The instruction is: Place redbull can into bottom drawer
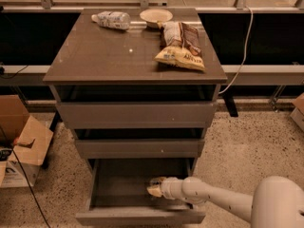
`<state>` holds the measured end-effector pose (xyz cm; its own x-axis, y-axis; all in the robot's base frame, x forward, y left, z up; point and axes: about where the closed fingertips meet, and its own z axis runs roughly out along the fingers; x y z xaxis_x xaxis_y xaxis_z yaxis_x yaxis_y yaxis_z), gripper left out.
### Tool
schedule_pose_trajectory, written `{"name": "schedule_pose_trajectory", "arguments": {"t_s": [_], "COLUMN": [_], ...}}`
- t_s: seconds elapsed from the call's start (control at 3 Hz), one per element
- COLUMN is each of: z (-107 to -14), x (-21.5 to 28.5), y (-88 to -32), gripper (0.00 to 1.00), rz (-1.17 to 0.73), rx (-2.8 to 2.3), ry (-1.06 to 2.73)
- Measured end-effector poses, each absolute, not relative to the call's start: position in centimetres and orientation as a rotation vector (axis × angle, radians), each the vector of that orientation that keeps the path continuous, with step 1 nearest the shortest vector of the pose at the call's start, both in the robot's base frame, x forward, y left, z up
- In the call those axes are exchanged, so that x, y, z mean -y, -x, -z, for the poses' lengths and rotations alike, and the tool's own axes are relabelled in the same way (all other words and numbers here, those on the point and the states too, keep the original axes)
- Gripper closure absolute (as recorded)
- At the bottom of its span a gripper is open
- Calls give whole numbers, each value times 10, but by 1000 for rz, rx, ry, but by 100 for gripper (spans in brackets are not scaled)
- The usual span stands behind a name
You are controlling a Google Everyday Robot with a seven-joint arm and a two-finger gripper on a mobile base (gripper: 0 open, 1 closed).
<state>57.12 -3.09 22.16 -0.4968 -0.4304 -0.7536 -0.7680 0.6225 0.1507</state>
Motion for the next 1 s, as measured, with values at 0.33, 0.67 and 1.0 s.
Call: {"name": "schedule_pose_trajectory", "arguments": {"t_s": [0.33,0.67,1.0], "z": [-222,-221,-221], "x": [29,27,26], "y": [-571,-570,-569], "gripper": [39,16,0], "rz": [-630,-633,-636], "rx": [-2150,-2150,-2150], "ry": [938,939,941]}}
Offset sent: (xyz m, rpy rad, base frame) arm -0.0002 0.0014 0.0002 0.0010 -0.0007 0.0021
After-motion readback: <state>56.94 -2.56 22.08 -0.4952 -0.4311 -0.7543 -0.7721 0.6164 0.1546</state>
